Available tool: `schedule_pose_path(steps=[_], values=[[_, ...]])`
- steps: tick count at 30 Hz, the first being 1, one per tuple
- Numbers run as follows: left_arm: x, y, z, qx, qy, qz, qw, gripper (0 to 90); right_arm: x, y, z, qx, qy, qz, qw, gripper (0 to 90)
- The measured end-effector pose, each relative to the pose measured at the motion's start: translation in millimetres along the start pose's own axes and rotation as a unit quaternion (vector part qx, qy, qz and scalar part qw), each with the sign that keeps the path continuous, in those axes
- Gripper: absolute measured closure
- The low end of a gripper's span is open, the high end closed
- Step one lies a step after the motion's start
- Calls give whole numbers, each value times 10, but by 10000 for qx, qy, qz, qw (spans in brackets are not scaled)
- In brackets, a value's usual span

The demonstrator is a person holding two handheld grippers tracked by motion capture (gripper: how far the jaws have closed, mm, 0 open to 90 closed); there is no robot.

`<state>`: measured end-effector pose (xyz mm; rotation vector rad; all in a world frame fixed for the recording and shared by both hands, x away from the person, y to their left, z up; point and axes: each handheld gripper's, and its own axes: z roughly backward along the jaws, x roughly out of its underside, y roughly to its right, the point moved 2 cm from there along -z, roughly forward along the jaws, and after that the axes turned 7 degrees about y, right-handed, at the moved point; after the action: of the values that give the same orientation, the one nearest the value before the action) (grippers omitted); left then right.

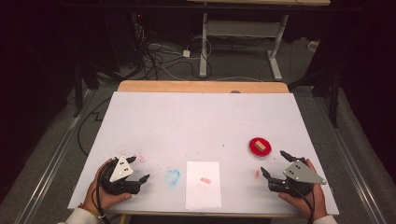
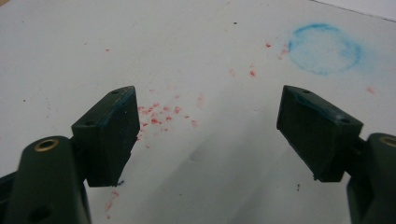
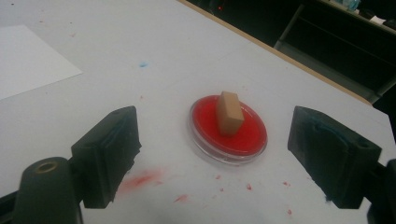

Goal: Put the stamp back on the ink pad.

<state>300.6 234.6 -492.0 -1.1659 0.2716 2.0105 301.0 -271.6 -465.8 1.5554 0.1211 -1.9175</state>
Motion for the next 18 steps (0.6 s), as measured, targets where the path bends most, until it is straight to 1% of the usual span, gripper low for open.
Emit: schedule_pose_path(steps=[13, 18], values=[[8, -7, -5, 1, -14, 21, 10000, 205, -8, -8, -11, 11, 10, 1, 10000, 169], [-1, -19, -15, -7, 18, 63, 10000, 205, -1, -6, -22, 8, -1, -7, 10000, 169]])
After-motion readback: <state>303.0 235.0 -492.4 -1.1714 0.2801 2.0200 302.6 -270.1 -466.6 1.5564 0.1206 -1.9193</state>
